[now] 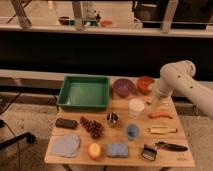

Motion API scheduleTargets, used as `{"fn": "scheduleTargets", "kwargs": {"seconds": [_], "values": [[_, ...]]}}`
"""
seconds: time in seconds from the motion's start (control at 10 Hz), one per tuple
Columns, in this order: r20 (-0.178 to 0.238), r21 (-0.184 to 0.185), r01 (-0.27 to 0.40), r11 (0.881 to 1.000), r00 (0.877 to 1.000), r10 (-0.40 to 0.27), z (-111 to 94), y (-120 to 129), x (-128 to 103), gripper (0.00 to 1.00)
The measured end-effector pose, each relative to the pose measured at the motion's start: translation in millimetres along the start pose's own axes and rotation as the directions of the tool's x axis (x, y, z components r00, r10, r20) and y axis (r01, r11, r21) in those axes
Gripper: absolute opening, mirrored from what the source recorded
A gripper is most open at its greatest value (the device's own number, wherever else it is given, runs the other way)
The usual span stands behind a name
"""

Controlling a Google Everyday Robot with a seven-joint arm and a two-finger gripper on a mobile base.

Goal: Stack bowls on top of each other

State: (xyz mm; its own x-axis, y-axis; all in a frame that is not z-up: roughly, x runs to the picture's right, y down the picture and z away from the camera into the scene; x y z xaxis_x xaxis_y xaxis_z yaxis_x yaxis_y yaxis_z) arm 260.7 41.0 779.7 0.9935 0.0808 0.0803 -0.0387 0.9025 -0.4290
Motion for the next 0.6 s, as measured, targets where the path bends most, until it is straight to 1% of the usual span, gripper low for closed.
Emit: {"fn": "scheduleTargets", "kwargs": {"seconds": [0.1,0.3,0.6], "values": [[0.005,0.004,0.002,1.000,1.000,-0.002,0.9,-2.7,-2.5,0.80],[0.000,0.005,-0.002,1.000,1.000,0.002,0.3,-1.8,1.6,0.80],[0.003,0.007,0.000,1.000,1.000,0.000,0.5,-2.0,0.3,0.80]]}}
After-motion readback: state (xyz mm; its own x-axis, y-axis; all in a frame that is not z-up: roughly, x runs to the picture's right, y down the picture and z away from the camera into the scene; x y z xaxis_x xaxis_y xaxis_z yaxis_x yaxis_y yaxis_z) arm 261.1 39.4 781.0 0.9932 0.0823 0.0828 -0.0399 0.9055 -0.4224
